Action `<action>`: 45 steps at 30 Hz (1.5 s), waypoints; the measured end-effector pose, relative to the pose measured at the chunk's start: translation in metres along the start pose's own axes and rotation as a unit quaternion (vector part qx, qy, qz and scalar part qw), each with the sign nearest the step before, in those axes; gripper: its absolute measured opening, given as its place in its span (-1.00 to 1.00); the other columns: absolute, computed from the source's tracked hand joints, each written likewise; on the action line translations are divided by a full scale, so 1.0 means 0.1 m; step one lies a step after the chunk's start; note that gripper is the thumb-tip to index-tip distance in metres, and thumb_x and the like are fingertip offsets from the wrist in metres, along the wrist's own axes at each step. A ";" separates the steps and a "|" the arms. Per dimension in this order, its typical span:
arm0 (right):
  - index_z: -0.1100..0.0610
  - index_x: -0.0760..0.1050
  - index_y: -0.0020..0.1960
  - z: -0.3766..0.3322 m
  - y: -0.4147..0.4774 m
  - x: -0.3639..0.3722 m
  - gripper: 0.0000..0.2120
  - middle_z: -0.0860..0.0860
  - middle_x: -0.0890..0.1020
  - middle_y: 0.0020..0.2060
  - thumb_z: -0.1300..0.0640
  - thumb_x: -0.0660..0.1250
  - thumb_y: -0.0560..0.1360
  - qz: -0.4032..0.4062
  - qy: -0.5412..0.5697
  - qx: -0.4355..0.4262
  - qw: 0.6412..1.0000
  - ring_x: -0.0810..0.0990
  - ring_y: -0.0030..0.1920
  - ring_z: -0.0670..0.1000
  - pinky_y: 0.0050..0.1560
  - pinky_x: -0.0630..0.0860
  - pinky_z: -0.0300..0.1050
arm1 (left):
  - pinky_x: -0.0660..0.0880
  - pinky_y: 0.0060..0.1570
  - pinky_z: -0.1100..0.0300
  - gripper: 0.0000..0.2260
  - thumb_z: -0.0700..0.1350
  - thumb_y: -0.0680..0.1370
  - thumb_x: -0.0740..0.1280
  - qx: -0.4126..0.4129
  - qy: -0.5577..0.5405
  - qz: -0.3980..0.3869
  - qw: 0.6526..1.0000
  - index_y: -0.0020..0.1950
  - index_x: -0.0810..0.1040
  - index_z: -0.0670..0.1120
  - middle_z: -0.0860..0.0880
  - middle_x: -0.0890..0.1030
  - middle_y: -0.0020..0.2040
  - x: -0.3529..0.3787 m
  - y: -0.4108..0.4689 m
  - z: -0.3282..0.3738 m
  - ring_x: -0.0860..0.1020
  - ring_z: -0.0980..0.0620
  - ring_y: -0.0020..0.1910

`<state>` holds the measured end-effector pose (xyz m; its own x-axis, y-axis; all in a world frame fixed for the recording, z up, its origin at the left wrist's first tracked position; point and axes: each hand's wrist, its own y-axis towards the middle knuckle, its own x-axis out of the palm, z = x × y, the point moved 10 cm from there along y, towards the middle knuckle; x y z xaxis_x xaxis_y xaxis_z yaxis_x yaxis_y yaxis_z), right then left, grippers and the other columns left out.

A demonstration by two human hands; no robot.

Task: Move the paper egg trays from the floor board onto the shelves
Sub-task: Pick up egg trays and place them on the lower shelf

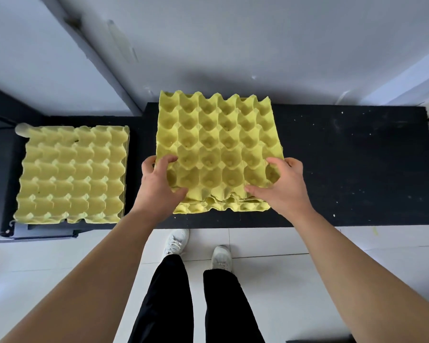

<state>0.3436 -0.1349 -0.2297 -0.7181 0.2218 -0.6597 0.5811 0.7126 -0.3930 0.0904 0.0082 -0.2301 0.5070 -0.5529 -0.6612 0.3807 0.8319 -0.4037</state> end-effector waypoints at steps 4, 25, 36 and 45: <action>-0.07 0.34 0.35 -0.30 -0.15 -0.19 -0.21 -0.01 0.14 0.39 -0.12 0.58 0.20 0.006 0.010 -0.027 1.000 0.26 0.35 -0.03 0.24 0.28 -0.23 | 0.39 0.06 0.21 -0.35 -0.16 0.38 0.51 0.019 -0.005 0.033 0.999 0.38 0.31 0.13 -0.04 0.15 0.44 -0.34 -0.18 0.21 0.46 0.00 0.13; -0.05 0.29 0.42 -3.51 -1.97 -0.12 -0.14 0.08 0.15 0.42 -0.28 0.49 0.21 -0.025 -0.077 -0.281 0.956 0.16 0.46 0.08 0.42 0.21 0.01 | 0.36 0.26 0.17 -0.27 -0.07 0.38 0.53 -0.029 -0.037 0.263 0.964 0.47 0.26 -0.03 0.05 0.11 0.47 -3.31 -2.42 -0.19 0.35 0.04 0.33; 0.00 0.34 0.39 -5.24 -3.22 1.25 -0.17 0.10 0.22 0.37 -0.25 0.51 0.22 -0.028 -0.048 -0.365 0.929 0.21 0.42 0.09 0.38 0.25 0.01 | 0.30 0.38 0.08 -0.27 0.01 0.39 0.52 -0.038 -0.004 0.333 0.942 0.47 0.28 -0.05 -0.03 0.05 0.53 -5.15 -3.46 -1.59 0.32 -0.05 0.40; 0.00 0.33 0.40 -6.12 -3.51 2.19 -0.17 0.11 0.20 0.40 -0.26 0.50 0.23 -0.017 -0.056 -0.375 0.925 0.21 0.43 0.08 0.31 0.34 -0.02 | 0.32 0.32 0.13 -0.26 0.01 0.32 0.57 -0.040 -0.040 0.349 0.935 0.44 0.37 -0.02 0.00 0.16 0.50 -6.08 -3.48 -2.58 0.36 -0.02 0.36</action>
<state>-0.2519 0.0708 0.1555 -0.6620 0.1499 -0.7344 0.0995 0.9887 0.1121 -0.5495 0.0673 0.1490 0.6688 0.1269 -0.7325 -0.1217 0.9907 0.0605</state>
